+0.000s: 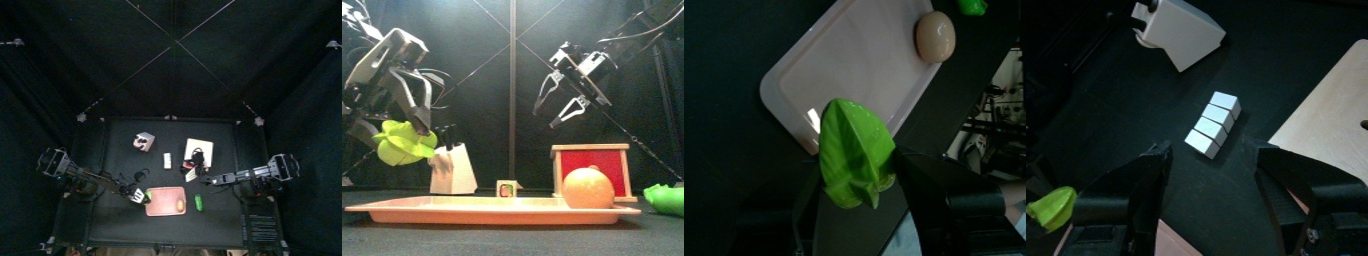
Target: Put starfruit on plate
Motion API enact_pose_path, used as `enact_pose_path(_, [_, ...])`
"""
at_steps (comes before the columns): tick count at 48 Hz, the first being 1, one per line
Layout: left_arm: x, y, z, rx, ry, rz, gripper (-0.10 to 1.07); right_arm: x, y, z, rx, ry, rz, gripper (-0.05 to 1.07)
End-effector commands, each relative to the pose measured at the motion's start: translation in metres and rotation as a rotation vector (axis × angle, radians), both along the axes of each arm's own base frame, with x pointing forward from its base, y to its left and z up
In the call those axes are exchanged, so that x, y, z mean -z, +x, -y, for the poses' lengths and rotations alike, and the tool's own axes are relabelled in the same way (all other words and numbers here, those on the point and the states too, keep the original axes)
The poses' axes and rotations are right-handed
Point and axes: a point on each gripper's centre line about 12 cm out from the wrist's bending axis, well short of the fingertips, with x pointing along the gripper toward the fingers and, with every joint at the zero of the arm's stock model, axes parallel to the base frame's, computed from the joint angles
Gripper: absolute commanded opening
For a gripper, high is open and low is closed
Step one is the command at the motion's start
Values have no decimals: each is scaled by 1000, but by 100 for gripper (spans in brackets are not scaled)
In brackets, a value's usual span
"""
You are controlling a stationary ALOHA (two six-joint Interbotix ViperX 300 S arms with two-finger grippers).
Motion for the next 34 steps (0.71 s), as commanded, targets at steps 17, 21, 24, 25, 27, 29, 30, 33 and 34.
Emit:
enact_pose_path(17, [4, 40, 3, 7, -35, 86, 76, -10, -1, 0, 1, -1, 29, 90])
enact_pose_path(21, [6, 47, 5, 9, -38, 89, 76, -10, -1, 0, 1, -2, 27, 90])
enact_pose_path(24, [7, 51, 6, 10, -36, 90, 76, -10, -1, 0, 1, -2, 27, 90])
enact_pose_path(25, [8, 52, 6, 11, -34, 87, 76, -10, -1, 1, 2, -2, 27, 90])
enact_pose_path(27, [9, 54, 6, 13, -31, 89, 76, -10, -1, 0, 1, -1, 29, 90])
enact_pose_path(29, [9, 57, 6, 15, -29, 91, 76, -10, -1, 1, 4, -2, 29, 90])
enact_pose_path(30, [9, 58, 6, 17, -26, 90, 76, -10, -1, 1, 4, -2, 29, 90])
enact_pose_path(33, [11, 61, 6, 26, -17, 91, 76, -10, -1, 0, 1, -1, 29, 90])
enact_pose_path(34, [11, 62, 6, 28, -14, 90, 76, -9, -1, 1, 4, -3, 26, 90])
